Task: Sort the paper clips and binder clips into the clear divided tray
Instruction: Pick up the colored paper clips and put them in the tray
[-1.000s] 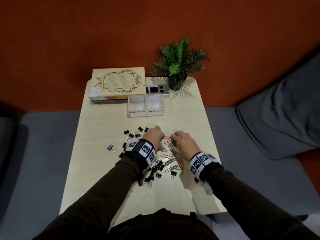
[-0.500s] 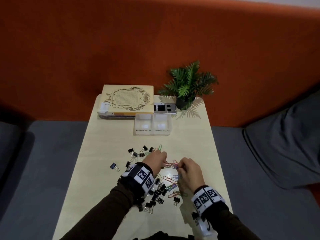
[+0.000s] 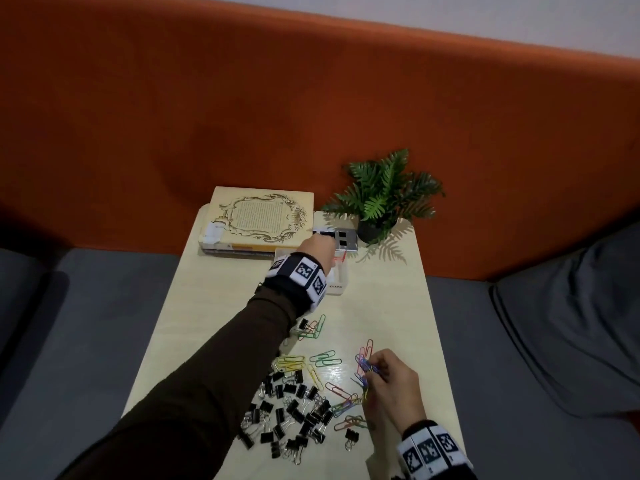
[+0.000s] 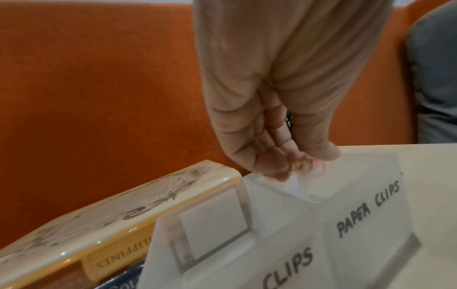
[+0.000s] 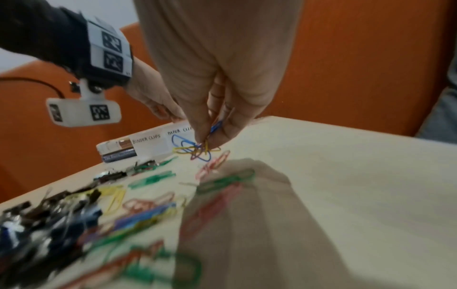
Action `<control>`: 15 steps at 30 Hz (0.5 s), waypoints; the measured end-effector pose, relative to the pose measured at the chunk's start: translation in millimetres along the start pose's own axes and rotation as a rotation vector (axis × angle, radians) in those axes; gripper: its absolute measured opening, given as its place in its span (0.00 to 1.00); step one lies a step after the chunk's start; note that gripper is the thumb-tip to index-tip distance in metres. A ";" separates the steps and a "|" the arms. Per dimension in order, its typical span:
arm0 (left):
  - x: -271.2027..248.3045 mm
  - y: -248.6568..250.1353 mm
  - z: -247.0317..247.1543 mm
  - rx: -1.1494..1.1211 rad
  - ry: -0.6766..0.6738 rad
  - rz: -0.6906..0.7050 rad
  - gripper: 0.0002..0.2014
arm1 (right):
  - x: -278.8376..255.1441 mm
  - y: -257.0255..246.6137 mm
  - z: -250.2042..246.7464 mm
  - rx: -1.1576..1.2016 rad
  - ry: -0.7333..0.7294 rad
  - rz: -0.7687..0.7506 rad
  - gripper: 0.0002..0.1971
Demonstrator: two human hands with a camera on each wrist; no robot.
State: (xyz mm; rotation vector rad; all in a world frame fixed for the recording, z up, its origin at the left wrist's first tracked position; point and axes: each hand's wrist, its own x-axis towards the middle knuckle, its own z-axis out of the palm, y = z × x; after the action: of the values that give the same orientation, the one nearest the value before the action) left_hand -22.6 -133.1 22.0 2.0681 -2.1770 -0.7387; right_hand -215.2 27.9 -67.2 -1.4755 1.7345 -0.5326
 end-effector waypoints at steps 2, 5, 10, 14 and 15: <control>7.3 4.1 2.5 0.044 -0.080 -0.010 0.13 | 0.7 -10.6 -6.7 0.023 0.000 -0.017 0.16; 5.2 0.7 3.6 -0.014 -0.034 -0.025 0.21 | 12.2 -35.1 -19.2 0.069 0.039 -0.073 0.10; -32.8 -33.7 5.8 -0.205 0.177 -0.084 0.14 | 67.5 -87.5 -25.1 0.152 0.063 -0.154 0.10; -74.8 -62.1 19.0 -0.254 0.209 -0.156 0.11 | 124.4 -113.4 -5.9 0.261 0.058 -0.067 0.17; -83.2 -67.8 23.8 -0.257 0.200 -0.173 0.11 | 135.2 -117.0 0.4 0.275 0.061 -0.011 0.17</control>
State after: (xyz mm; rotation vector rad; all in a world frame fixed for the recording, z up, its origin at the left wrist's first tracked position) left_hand 40.7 -46.0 -0.4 2.1106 -1.7194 -0.7440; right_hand -144.0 -129.2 -20.1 -1.2856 1.6257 -0.7958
